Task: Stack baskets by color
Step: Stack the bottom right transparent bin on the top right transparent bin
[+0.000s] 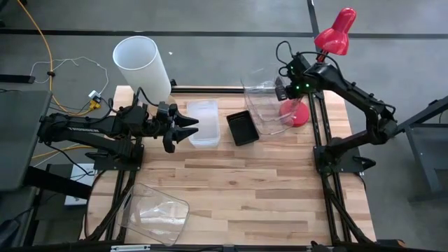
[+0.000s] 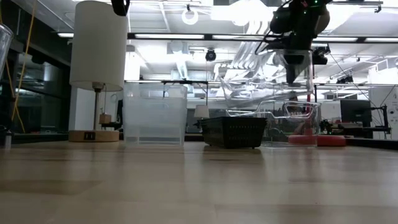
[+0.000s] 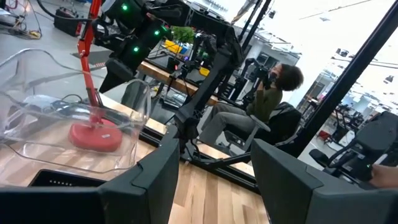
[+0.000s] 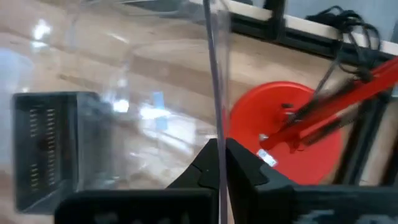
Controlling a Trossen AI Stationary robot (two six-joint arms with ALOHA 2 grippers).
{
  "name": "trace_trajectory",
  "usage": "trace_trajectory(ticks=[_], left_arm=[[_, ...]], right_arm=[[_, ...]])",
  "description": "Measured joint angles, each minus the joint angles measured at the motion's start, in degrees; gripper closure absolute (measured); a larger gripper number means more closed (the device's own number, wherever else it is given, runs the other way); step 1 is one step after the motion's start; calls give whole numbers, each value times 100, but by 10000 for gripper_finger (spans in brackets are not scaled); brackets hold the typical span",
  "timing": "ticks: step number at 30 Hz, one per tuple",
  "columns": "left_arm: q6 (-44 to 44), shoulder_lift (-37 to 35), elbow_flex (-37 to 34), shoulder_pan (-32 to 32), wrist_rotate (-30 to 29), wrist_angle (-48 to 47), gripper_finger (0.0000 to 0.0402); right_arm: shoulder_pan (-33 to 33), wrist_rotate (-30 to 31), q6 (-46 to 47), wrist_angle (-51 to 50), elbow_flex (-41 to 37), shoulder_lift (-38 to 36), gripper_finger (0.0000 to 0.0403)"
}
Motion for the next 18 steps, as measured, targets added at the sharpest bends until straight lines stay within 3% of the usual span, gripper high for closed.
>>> trace_trajectory(ticks=[18], left_arm=[[46, 0, 0, -2, -49, -2, 216]], right_arm=[[181, 398, 58, 45, -4, 297, 403]])
